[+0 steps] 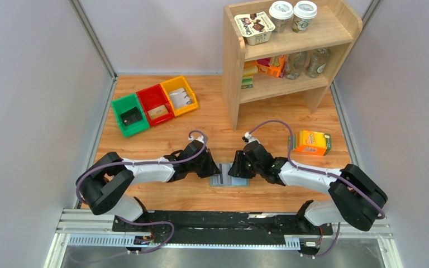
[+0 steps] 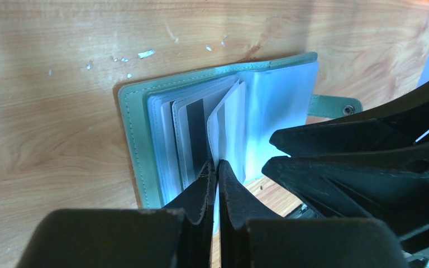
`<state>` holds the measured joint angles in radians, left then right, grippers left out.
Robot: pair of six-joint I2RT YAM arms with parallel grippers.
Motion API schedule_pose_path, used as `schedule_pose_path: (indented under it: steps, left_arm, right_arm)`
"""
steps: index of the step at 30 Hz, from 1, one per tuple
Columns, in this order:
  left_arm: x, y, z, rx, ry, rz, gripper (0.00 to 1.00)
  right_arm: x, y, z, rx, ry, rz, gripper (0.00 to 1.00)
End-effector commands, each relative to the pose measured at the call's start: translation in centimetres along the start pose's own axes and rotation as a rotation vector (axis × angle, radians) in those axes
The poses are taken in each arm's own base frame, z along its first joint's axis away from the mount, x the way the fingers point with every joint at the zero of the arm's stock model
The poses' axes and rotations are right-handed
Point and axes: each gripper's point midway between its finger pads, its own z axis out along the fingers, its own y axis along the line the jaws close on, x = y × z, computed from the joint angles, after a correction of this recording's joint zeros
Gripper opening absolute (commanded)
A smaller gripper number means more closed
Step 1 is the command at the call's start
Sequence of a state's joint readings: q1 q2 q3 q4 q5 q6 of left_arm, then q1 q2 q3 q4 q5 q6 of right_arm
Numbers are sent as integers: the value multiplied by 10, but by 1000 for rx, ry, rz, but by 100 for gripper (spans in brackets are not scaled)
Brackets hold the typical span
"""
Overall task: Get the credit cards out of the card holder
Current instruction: Remove the credit card from the card holder.
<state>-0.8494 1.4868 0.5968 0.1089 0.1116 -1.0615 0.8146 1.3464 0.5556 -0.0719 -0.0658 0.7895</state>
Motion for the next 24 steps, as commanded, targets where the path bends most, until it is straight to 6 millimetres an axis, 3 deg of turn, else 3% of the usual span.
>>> schedule_pose_path:
  steps: [1, 15, 20, 24]
  left_arm:
    - [-1, 5, -1, 35, -42, -51, 4]
    - [6, 38, -5, 28, -74, -142, 3]
    - [9, 54, -9, -37, -79, -137, 13]
    - [8, 67, -16, -108, -96, -132, 29]
  right_arm:
    - [-16, 27, -2, -134, -42, 15, 38]
    - [10, 4, 26, -179, 99, 124, 38]
    - [14, -2, 30, -182, 123, 142, 38]
    - [18, -3, 34, -183, 146, 147, 37]
